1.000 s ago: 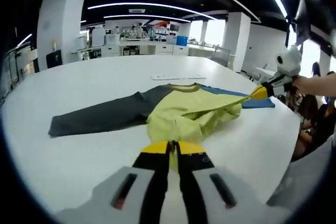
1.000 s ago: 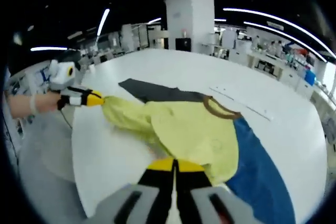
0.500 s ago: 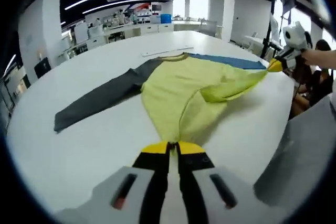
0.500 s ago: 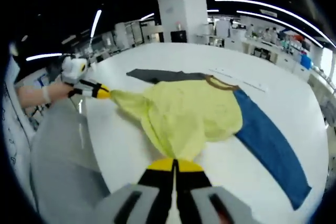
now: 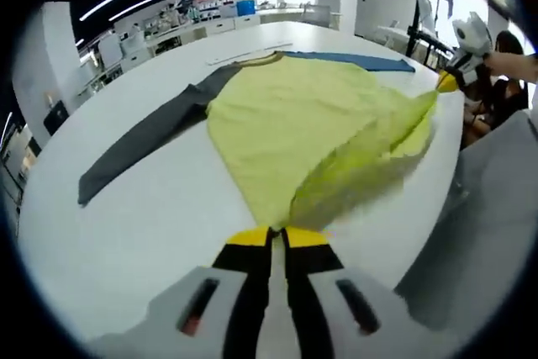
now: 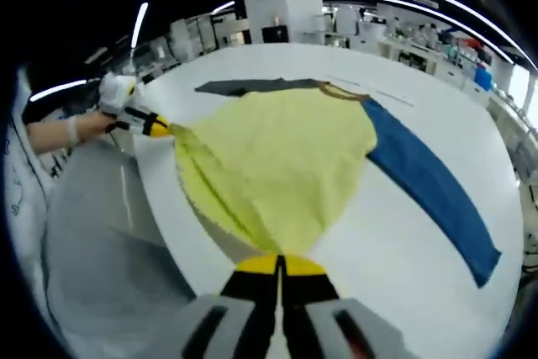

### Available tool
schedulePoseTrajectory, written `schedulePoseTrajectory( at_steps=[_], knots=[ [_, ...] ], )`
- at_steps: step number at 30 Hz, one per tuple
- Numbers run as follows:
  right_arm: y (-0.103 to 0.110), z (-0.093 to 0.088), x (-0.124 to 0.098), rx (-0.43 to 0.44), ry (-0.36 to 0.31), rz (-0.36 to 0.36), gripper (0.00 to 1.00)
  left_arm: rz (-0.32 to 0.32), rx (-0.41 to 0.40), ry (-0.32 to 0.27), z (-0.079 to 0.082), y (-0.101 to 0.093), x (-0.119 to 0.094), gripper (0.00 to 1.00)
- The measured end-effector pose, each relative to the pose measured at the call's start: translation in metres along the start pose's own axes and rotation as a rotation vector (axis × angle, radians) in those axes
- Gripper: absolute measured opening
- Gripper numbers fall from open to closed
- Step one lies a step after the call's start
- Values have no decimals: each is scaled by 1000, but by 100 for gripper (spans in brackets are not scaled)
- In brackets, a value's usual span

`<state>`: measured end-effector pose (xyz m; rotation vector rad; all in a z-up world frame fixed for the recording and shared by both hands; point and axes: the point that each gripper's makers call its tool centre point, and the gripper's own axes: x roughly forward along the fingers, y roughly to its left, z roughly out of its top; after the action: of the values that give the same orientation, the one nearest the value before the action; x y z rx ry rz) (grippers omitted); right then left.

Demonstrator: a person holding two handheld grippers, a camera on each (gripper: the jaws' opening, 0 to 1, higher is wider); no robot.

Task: Fold the garment on the visible template until the final outline fits inside the template.

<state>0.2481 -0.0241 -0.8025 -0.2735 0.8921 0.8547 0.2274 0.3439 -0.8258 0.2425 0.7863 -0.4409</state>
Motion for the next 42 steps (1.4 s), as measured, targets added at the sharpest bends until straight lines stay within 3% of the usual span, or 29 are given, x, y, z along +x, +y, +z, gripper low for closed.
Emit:
schedulePoseTrajectory(
  at_steps=[8, 25, 30, 38, 42],
  knots=[
    [-1, -20, 6, 55, 33, 0, 0, -30, -2, 12, -5, -10, 2, 0],
    [13, -40, 10, 28, 83, 29, 0, -35, -23, 61, -17, -10, 2, 0],
    [19, -54, 15, -2, 114, 42, 0, -43, -22, 78, -24, -11, 1, 0],
    [19, -51, 14, -9, 103, 35, 0, -47, -24, 82, -25, -11, 0, 0],
    [20, -51, 10, -14, 73, 35, 0, -56, 50, 121, -33, -12, -2, 0]
  ],
)
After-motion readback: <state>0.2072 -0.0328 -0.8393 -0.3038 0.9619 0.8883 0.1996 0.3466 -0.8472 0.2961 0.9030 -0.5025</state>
